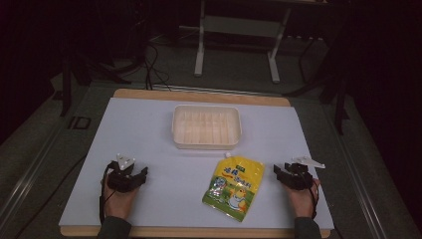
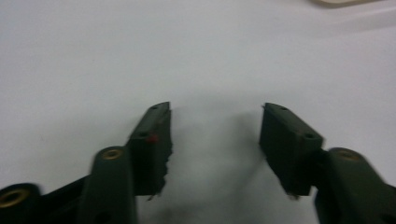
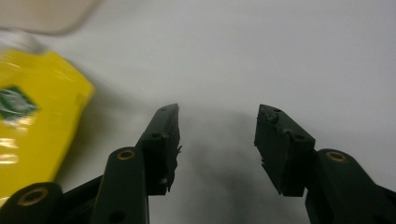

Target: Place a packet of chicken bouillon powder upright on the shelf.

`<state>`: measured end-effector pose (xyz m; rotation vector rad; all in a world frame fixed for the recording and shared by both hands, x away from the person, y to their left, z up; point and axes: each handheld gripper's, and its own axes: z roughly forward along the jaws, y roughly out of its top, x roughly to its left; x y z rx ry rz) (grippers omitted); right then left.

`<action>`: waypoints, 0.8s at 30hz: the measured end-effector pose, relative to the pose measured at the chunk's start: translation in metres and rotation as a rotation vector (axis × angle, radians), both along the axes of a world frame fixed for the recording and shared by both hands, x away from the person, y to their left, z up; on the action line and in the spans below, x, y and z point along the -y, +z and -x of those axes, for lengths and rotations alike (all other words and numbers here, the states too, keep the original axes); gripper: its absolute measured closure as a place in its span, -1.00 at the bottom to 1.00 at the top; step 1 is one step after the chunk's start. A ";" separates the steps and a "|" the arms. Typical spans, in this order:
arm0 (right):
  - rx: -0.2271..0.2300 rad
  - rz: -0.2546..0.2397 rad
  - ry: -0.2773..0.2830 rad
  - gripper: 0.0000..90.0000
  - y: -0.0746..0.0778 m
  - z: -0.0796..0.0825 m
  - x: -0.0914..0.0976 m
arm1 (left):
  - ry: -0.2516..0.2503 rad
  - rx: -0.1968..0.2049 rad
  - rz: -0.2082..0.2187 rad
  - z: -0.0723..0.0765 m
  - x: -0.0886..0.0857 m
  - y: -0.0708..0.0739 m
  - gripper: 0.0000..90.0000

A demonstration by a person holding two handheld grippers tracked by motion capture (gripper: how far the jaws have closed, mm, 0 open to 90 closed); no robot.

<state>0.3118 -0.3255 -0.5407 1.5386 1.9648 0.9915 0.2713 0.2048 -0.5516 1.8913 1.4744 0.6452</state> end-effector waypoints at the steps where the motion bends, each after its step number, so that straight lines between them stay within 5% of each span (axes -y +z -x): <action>1: 0.004 -0.020 0.014 0.10 0.002 0.000 0.002 | -0.006 0.009 -0.006 0.001 0.000 0.001 0.09; 7: 0.006 -0.062 0.085 0.08 0.011 -0.003 0.004 | -0.034 0.034 0.020 0.002 -0.004 0.000 0.18; 12: -0.012 -0.033 0.140 0.05 0.016 -0.009 -0.002 | -0.049 0.027 0.042 0.000 -0.007 -0.001 0.22; 24: -0.027 -0.030 0.260 -0.11 0.031 -0.024 -0.018 | -0.058 0.039 0.020 0.002 -0.004 -0.001 0.23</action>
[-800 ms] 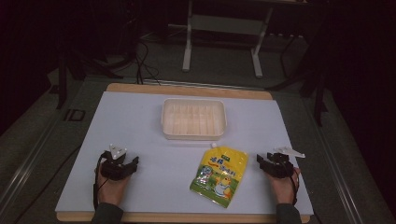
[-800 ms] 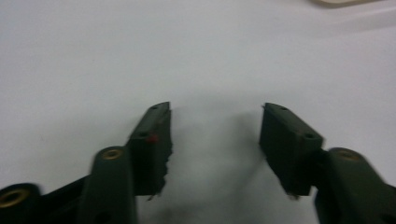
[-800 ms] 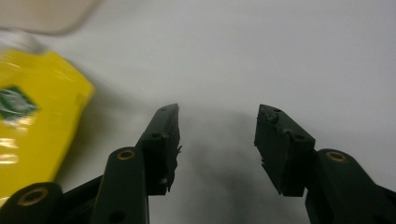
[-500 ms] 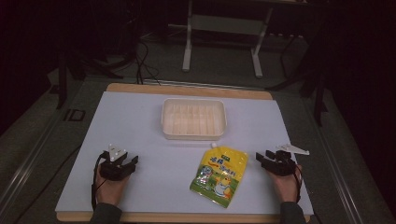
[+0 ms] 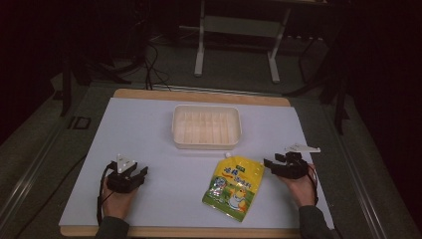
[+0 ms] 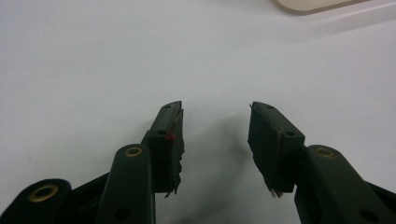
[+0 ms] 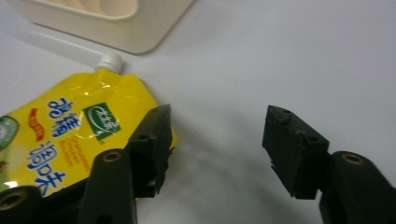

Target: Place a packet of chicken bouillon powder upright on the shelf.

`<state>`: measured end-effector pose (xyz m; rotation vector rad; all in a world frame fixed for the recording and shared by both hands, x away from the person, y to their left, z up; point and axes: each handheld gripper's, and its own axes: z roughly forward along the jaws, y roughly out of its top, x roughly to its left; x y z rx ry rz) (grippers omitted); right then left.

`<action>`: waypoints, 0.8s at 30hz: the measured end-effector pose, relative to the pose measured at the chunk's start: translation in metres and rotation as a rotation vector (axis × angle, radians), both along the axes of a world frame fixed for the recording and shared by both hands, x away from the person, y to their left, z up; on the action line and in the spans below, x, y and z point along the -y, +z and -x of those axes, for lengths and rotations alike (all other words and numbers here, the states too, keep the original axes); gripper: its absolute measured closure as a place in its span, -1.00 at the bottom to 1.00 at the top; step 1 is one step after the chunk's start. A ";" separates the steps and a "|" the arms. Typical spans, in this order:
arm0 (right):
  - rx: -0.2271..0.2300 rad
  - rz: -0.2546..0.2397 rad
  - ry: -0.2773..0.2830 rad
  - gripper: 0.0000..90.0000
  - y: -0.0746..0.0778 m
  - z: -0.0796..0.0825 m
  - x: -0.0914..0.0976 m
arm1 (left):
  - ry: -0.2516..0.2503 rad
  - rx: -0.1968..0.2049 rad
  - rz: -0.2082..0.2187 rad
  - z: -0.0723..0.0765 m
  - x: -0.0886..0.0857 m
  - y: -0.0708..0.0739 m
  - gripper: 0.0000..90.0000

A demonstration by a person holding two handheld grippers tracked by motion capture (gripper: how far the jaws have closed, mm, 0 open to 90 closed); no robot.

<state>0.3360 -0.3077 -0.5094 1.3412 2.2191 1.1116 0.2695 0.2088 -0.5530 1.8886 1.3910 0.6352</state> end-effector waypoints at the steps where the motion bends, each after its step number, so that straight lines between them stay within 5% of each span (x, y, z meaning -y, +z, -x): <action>1: -0.009 -0.009 0.015 -0.14 0.001 -0.003 -0.003 | 0.001 -0.001 0.003 0.000 -0.001 0.000 0.23; 24: -0.096 -0.010 0.136 -0.20 -0.017 -0.017 -0.036 | 0.010 -0.010 0.006 -0.001 -0.001 0.000 0.21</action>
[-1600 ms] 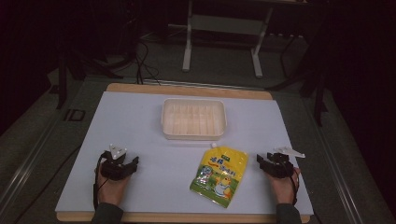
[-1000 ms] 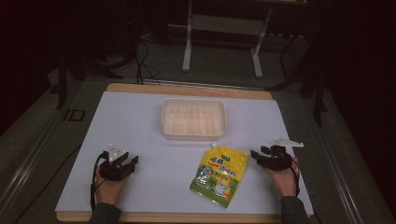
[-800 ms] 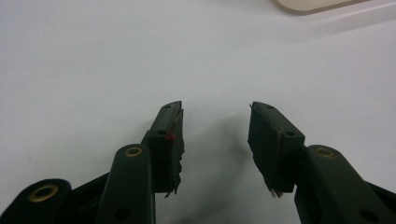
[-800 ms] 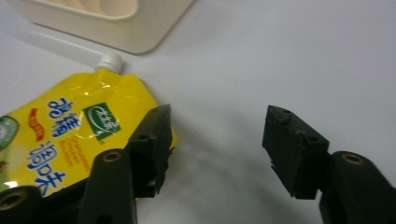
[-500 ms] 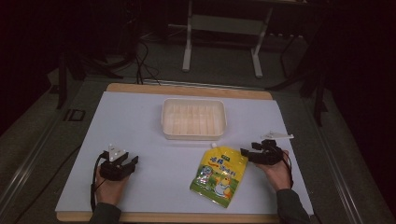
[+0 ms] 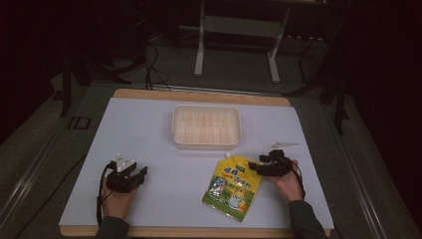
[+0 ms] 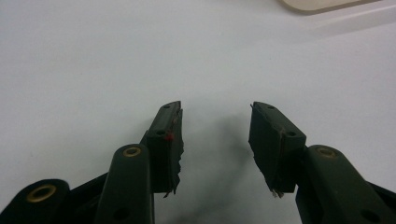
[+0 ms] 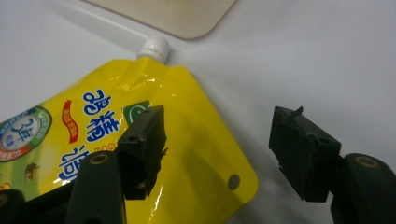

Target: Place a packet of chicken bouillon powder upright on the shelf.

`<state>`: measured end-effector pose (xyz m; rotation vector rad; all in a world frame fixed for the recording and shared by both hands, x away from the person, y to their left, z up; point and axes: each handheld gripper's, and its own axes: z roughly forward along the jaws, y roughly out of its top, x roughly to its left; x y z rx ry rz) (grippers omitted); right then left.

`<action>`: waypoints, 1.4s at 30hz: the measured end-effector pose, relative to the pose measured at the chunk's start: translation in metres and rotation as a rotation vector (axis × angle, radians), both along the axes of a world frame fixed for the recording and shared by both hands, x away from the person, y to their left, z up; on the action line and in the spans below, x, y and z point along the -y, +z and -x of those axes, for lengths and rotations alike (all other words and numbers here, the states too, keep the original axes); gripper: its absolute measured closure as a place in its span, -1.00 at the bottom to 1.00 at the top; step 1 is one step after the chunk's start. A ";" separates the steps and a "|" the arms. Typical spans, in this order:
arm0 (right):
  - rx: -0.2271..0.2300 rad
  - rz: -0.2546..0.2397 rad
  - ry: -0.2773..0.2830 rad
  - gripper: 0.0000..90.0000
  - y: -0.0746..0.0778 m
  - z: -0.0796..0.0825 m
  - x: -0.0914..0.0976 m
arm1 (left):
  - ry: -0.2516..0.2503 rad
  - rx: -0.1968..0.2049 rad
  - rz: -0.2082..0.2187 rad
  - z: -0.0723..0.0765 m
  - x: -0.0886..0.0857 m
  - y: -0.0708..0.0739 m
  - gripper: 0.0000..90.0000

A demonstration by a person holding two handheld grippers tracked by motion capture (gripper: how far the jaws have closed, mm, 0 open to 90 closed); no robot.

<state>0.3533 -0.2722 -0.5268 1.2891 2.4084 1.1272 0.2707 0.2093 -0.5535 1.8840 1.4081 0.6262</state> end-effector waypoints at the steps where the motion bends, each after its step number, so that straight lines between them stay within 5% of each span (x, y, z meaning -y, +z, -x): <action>1: -0.008 0.003 0.002 -0.18 -0.001 0.000 -0.001 | 0.001 0.001 -0.001 0.000 0.000 0.000 0.21; 16: -0.076 0.033 0.099 0.19 -0.005 -0.002 -0.013 | 0.006 0.003 0.003 0.000 -0.001 0.000 0.20; 29: -0.099 0.143 0.192 0.39 0.002 -0.005 -0.029 | 0.007 0.003 0.004 0.000 -0.001 0.000 0.20; 42: -0.137 0.186 0.207 0.68 0.000 -0.009 -0.038 | 0.005 0.002 0.003 0.000 0.000 0.000 0.20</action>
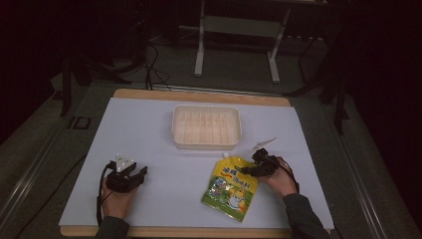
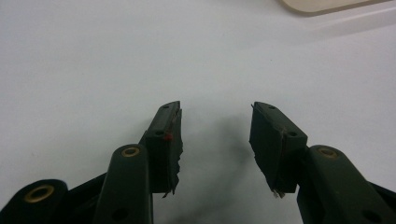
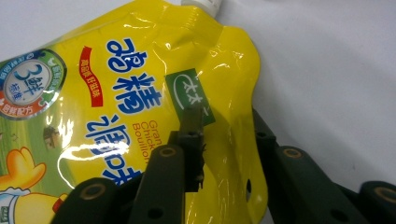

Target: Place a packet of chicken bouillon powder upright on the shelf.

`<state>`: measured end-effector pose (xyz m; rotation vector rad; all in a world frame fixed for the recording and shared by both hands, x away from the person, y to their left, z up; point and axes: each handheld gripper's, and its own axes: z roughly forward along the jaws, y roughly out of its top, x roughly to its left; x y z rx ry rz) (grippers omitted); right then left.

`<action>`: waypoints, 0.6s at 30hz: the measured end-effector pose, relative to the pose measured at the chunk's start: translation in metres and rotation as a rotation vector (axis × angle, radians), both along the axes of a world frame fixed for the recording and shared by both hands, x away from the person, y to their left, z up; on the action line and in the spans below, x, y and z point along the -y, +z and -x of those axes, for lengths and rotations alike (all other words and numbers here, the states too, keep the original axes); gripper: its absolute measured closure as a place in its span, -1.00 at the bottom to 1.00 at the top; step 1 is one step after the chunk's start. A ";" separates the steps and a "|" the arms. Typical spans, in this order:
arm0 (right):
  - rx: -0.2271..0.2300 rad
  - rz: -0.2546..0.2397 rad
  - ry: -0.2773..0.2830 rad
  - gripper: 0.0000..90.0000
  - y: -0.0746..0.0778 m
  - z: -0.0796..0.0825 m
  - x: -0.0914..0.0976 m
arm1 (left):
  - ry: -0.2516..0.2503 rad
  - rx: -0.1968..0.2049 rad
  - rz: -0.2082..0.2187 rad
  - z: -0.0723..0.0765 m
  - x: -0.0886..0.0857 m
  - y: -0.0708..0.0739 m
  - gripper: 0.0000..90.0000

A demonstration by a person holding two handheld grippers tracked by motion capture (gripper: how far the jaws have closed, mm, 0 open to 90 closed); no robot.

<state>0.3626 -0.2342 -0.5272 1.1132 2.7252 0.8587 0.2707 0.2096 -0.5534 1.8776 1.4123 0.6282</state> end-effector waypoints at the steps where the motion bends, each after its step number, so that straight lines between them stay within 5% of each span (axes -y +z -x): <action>1: 0.003 0.006 0.003 0.71 0.000 0.000 0.000 | -0.002 -0.001 -0.001 0.000 0.000 0.000 0.20; 10: 0.034 0.106 0.035 0.98 0.005 0.001 -0.011 | 0.000 0.000 0.001 0.000 0.000 0.000 0.20; 18: 0.038 0.063 0.040 1.00 0.009 0.001 -0.006 | 0.000 -0.001 0.001 0.000 0.000 0.000 0.20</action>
